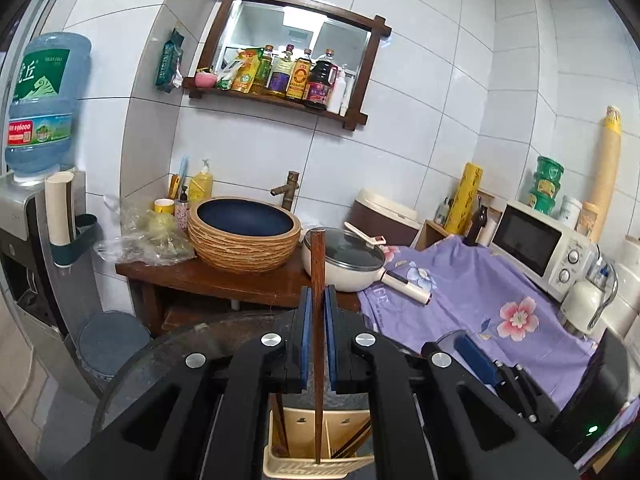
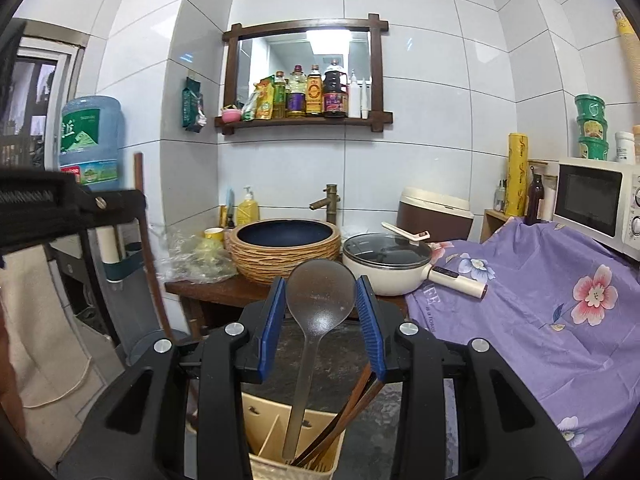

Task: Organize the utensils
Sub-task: 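Lower the silver spoon into the holder and open the right tool while the left tool holds the chopstick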

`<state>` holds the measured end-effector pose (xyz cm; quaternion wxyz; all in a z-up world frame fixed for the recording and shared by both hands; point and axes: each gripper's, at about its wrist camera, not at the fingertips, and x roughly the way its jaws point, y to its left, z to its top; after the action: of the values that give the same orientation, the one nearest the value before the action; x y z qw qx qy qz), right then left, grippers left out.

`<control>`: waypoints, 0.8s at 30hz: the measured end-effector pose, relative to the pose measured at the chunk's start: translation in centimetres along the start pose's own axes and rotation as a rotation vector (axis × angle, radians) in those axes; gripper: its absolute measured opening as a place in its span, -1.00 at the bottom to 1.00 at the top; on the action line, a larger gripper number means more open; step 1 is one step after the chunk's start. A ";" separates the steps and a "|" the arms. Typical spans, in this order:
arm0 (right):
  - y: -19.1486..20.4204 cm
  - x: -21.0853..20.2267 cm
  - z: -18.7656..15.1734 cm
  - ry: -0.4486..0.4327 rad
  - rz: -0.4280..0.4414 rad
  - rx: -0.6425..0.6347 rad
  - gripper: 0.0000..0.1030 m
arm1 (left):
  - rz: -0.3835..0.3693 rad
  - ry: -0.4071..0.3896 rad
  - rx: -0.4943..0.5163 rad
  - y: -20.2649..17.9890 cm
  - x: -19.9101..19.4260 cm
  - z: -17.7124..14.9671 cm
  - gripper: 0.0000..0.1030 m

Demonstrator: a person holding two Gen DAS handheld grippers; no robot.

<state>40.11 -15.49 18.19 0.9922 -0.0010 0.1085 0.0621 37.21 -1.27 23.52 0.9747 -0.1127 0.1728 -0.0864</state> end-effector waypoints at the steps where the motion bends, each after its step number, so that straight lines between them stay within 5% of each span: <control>1: -0.1 0.4 -0.2 0.002 -0.010 0.002 -0.29 | 0.002 -0.010 -0.003 0.0 0.0 0.1 -0.88; 7: -1.0 2.5 -2.5 0.046 -0.001 0.036 -0.29 | 0.005 -0.047 0.060 -1.1 0.5 -1.3 -0.88; 24: -0.2 2.4 -10.3 0.131 0.026 -0.046 -0.28 | 0.027 0.198 0.105 2.0 6.0 -11.0 -0.88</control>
<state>40.22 -15.60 7.65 0.9817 -0.0263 0.1720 0.0772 39.14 -2.72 11.07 0.9585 -0.0502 0.2649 -0.0927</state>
